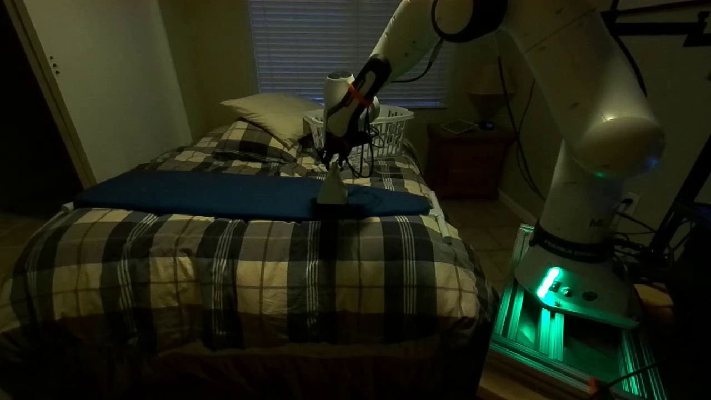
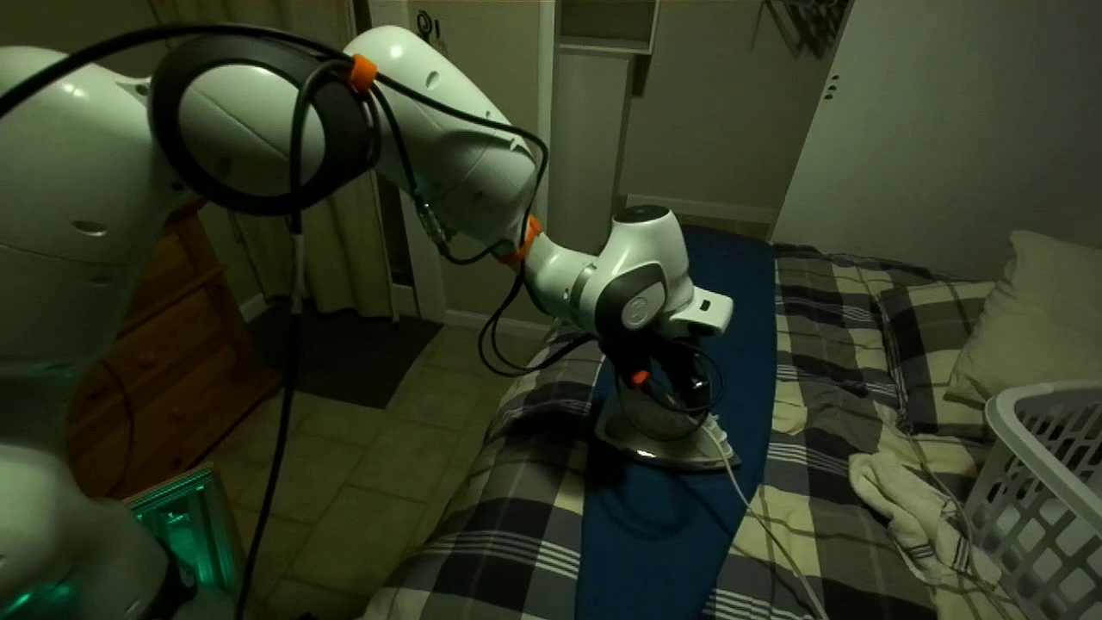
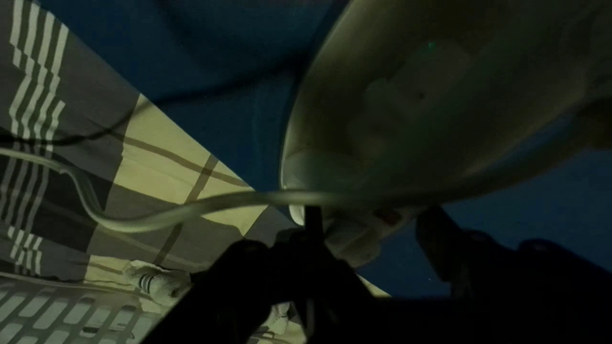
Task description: Turn the iron to the left
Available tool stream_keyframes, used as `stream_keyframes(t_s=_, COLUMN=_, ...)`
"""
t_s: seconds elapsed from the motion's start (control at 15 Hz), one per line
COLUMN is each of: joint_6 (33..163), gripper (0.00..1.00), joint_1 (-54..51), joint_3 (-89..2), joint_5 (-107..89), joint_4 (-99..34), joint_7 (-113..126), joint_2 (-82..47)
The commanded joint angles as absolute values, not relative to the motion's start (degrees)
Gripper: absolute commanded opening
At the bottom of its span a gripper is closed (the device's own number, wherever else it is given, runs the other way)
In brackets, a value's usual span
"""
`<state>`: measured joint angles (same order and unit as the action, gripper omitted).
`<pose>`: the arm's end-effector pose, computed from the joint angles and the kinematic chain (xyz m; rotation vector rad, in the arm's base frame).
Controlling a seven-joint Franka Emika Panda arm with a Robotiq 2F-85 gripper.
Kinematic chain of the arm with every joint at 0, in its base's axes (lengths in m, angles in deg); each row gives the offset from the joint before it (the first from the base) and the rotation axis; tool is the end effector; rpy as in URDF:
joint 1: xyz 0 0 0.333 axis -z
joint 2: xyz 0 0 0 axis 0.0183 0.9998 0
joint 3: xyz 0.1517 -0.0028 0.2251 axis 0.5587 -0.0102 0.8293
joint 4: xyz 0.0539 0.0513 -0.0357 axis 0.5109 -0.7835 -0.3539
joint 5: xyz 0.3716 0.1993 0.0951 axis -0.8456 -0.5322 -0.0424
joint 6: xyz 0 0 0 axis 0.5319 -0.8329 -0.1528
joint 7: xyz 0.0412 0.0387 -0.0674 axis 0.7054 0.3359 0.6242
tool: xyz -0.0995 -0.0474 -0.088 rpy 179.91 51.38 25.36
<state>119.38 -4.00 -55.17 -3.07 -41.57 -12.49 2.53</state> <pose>0.6891 -0.1475 0.1505 2.8241 -0.6169 0.5144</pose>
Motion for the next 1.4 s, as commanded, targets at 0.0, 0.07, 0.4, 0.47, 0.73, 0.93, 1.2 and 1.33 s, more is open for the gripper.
stream_keyframes(t_s=0.0, joint_6=121.5, gripper=0.25, joint_1=-6.4, joint_3=-58.0, joint_5=1.7, joint_4=-41.5, joint_7=-9.7, joint_2=3.1)
stream_keyframes(t_s=0.07, joint_6=122.0, gripper=0.18, joint_1=-6.8, joint_3=-58.3, joint_5=2.7, joint_4=-41.7, joint_7=-9.0, joint_2=3.3)
stream_keyframes(t_s=0.4, joint_6=129.5, gripper=0.11, joint_1=-5.4, joint_3=-56.1, joint_5=4.7, joint_4=-42.6, joint_7=-0.9, joint_2=3.7)
stream_keyframes(t_s=0.47, joint_6=132.0, gripper=0.11, joint_1=-5.0, joint_3=-55.6, joint_5=4.4, joint_4=-42.8, joint_7=1.2, joint_2=3.8)
stream_keyframes(t_s=0.73, joint_6=138.2, gripper=0.11, joint_1=-0.8, joint_3=-50.1, joint_5=2.8, joint_4=-45.1, joint_7=12.1, joint_2=2.9)
stream_keyframes(t_s=0.93, joint_6=139.3, gripper=0.11, joint_1=3.7, joint_3=-44.7, joint_5=2.9, joint_4=-47.7, joint_7=19.9, joint_2=0.5)
stream_keyframes(t_s=1.2, joint_6=140.3, gripper=0.11, joint_1=9.0, joint_3=-39.3, joint_5=3.9, joint_4=-50.4, joint_7=29.0, joint_2=-1.2)
stream_keyframes(t_s=1.33, joint_6=139.1, gripper=0.11, joint_1=10.3, joint_3=-38.2, joint_5=4.1, joint_4=-50.9, joint_7=32.0, joint_2=-1.9)
